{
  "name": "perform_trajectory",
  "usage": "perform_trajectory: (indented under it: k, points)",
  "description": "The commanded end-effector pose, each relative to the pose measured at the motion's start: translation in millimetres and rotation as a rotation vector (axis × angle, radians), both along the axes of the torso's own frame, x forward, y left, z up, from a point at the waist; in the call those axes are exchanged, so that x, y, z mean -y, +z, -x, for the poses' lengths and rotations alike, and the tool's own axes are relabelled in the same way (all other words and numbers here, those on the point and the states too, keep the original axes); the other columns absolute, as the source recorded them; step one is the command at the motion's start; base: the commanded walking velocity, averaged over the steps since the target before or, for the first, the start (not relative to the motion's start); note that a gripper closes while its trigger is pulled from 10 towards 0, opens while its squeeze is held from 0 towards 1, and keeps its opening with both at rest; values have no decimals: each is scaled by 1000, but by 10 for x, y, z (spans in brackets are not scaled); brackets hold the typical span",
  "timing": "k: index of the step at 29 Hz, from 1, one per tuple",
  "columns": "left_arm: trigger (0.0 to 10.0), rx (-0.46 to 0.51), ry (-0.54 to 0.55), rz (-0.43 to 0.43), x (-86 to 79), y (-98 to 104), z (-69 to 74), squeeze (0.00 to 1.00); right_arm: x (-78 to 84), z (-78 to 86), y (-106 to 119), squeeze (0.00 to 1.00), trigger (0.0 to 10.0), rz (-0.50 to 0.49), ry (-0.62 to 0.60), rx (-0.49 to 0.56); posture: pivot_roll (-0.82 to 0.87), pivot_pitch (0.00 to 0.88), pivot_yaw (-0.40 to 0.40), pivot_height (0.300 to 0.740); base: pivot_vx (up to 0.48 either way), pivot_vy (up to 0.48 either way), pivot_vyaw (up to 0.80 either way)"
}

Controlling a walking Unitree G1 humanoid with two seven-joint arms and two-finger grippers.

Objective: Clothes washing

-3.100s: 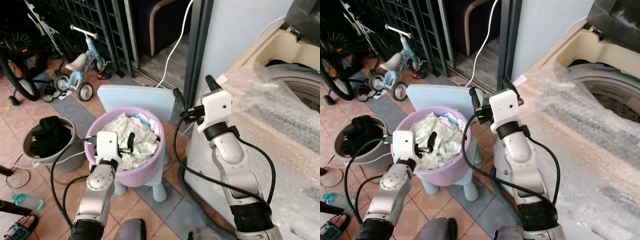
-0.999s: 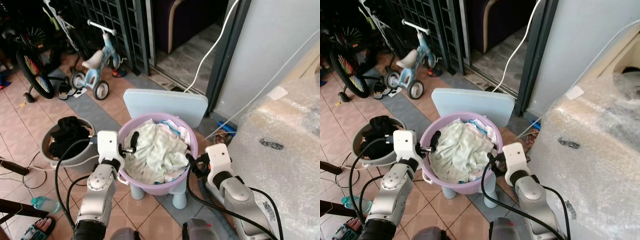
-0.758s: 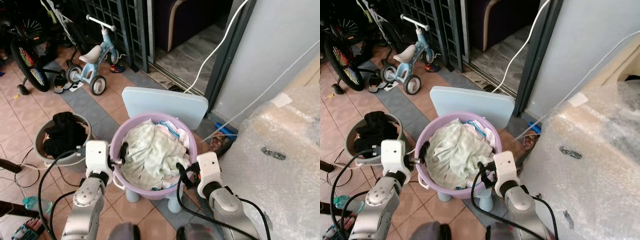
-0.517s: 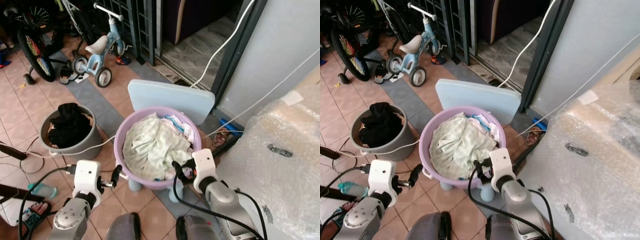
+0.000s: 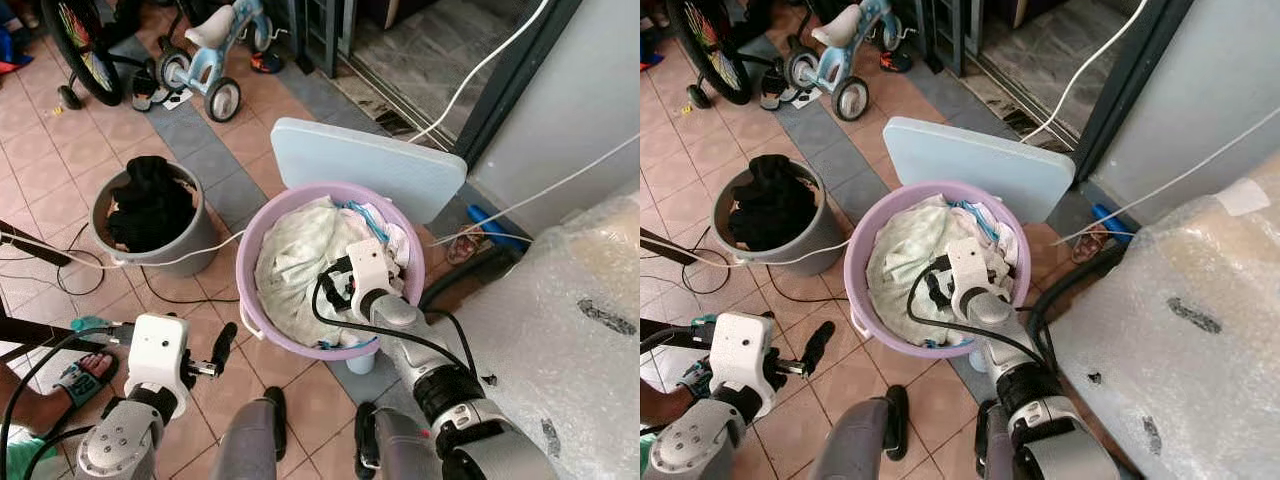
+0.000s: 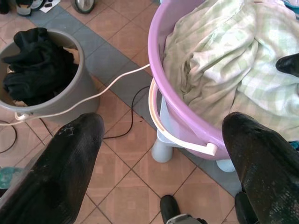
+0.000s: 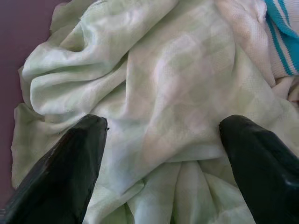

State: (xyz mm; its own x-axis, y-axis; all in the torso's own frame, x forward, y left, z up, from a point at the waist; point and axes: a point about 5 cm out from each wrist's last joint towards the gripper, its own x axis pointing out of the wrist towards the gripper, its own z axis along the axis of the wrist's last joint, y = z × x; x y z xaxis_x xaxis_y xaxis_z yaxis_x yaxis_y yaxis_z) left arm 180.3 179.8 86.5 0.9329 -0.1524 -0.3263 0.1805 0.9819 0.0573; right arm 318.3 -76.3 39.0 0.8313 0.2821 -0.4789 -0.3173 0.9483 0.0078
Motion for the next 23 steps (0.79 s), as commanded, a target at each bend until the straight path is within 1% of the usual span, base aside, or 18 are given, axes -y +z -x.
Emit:
perform_trajectory:
  k: [1,3,8,9,11,12,17,19,20,21,23]
  points:
    - [10000,-29,5,-9,-14,-38,33,0,58,124,-199,0,0,10,-35,-100,173,319,42,740,0,0,0]
    - [10000,-24,5,-9,-4,-36,-2,0,103,153,-255,0,0,18,-47,-122,166,316,37,740,0,0,0]
    - [10000,-19,14,-1,25,-43,-68,0,130,194,-313,0,0,-3,-49,-137,154,295,26,740,0,0,0]
    - [10000,-20,24,10,35,-45,-93,0,141,188,-321,0,0,-38,-76,-140,156,286,23,740,0,0,0]
    - [10000,-20,27,12,39,-46,-111,0,147,180,-319,0,0,-59,-95,-142,156,284,22,740,0,0,0]
    - [10000,-11,32,13,38,-38,-129,0,155,166,-311,0,0,-89,-118,-142,157,278,22,740,0,0,0]
    - [10000,0,42,11,28,-30,-152,0,147,141,-284,0,0,-133,-139,-131,158,267,21,740,0,0,0]
    - [10000,3,45,10,28,-36,-165,0,121,116,-255,0,0,-173,-151,-125,155,259,21,740,0,0,0]
    - [10000,3,45,10,28,-36,-165,0,121,116,-255,0,0,-173,-151,-125,155,259,21,740,0,0,0]
    - [10000,7,43,10,46,-43,-184,0,82,93,-227,0,0,-220,-162,-128,152,250,17,740,0,0,0]
    - [10000,9,43,10,54,-44,-194,0,70,86,-219,0,0,-236,-167,-129,151,250,17,740,0,0,0]
